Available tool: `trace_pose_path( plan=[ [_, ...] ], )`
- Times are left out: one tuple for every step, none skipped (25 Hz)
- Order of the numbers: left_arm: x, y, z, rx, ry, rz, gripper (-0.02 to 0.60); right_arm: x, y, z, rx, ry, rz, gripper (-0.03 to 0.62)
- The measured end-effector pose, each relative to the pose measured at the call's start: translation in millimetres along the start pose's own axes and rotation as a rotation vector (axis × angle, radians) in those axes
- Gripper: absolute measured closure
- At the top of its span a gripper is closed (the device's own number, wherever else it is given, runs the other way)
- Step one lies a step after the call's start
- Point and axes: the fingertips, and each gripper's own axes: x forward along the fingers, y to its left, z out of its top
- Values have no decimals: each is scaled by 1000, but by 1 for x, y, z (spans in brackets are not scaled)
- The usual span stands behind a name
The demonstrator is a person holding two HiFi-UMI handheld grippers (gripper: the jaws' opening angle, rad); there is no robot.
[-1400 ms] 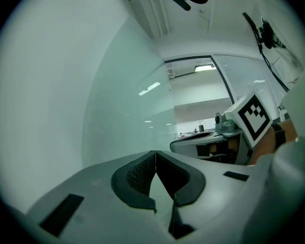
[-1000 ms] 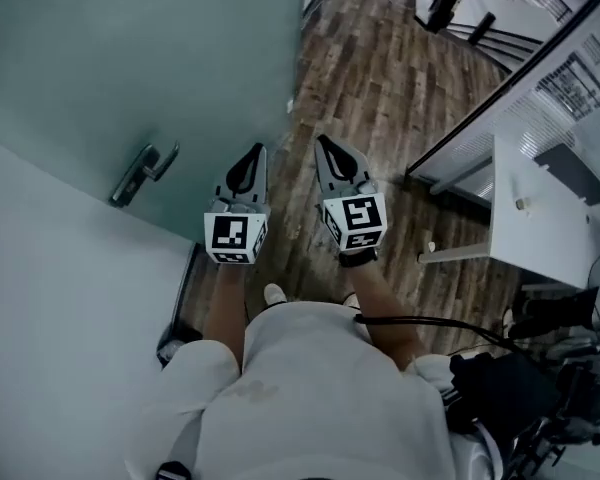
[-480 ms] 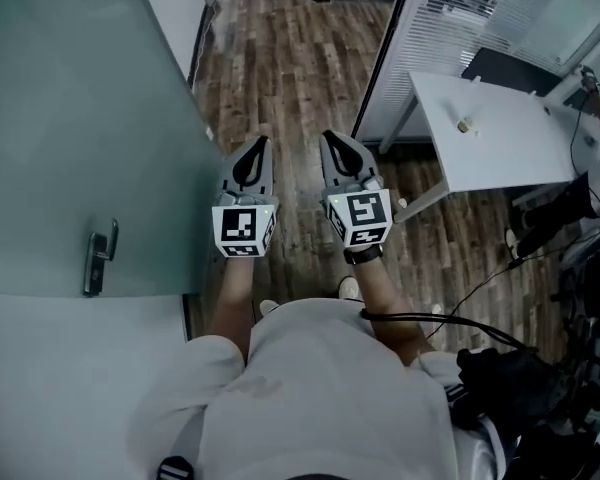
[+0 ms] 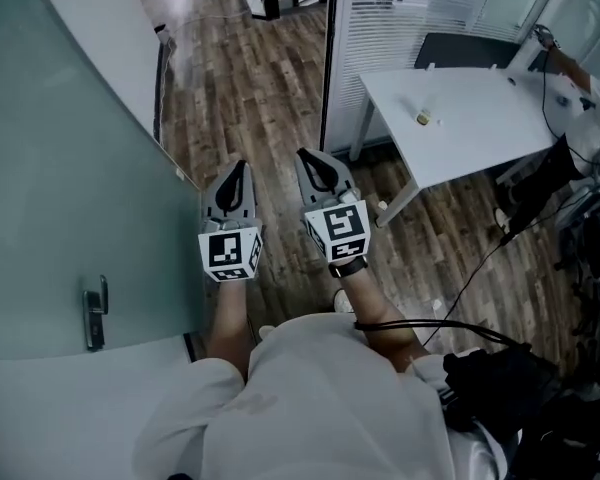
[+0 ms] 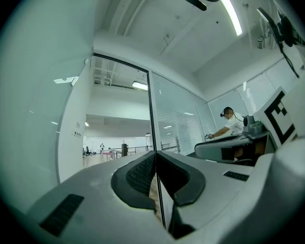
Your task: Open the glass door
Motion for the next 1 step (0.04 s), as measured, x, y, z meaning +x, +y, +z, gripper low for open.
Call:
trace_pose_path(
  plan=[
    [5, -5, -1, -6, -2, 2, 577, -2, -6, 0, -2, -1, 1, 579]
  ],
)
